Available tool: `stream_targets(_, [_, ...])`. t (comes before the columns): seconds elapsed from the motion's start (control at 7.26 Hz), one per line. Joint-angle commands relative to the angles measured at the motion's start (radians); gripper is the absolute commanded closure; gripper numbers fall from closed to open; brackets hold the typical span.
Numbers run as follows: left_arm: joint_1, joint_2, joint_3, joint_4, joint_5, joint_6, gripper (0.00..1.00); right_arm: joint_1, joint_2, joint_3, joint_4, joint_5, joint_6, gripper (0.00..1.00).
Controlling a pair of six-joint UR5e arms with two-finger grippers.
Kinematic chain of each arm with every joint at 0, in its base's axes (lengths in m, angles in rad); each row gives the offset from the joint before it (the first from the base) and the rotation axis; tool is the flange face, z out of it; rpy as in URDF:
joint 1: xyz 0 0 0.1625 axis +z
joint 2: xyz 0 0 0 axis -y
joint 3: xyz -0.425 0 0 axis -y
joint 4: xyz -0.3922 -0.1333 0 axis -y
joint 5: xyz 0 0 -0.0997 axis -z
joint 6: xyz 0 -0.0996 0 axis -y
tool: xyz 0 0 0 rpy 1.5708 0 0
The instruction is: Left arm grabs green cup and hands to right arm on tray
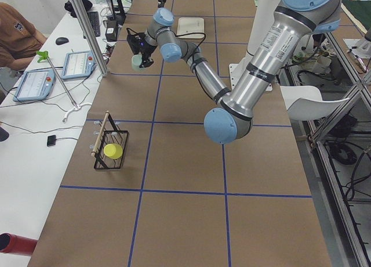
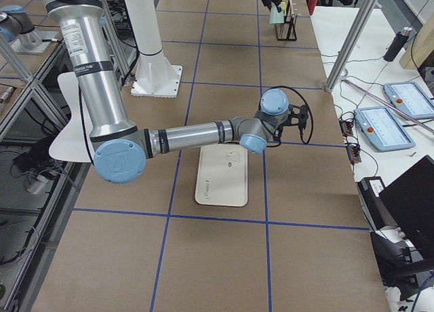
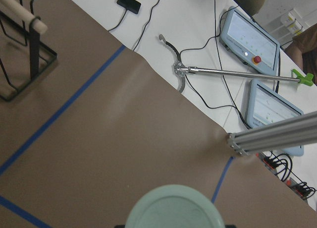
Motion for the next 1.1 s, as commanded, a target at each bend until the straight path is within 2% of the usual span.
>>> stream_targets(0.0, [0.079, -0.064, -0.004, 0.001, 0.005, -0.155, 0.88, -0.034, 0.005, 0.008, 0.239, 0.001, 0.196, 0.00])
stream_targets(0.28, [0.131, -0.110, -0.004, 0.001, 0.004, -0.231, 0.88, -0.060, 0.017, 0.023, 0.458, -0.005, 0.376, 0.00])
stream_targets(0.41, [0.156, -0.135, -0.007, 0.001, 0.005, -0.290, 0.88, -0.083, 0.026, 0.032, 0.582, -0.040, 0.477, 0.00])
stream_targets(0.69, [0.182, -0.160, -0.019, 0.001, 0.005, -0.332, 0.88, -0.239, 0.026, 0.054, 0.818, -0.268, 0.687, 0.00])
stream_targets(0.96, [0.199, -0.176, -0.042, -0.002, -0.002, -0.354, 0.88, -0.396, 0.054, 0.069, 0.991, -0.456, 0.778, 0.00])
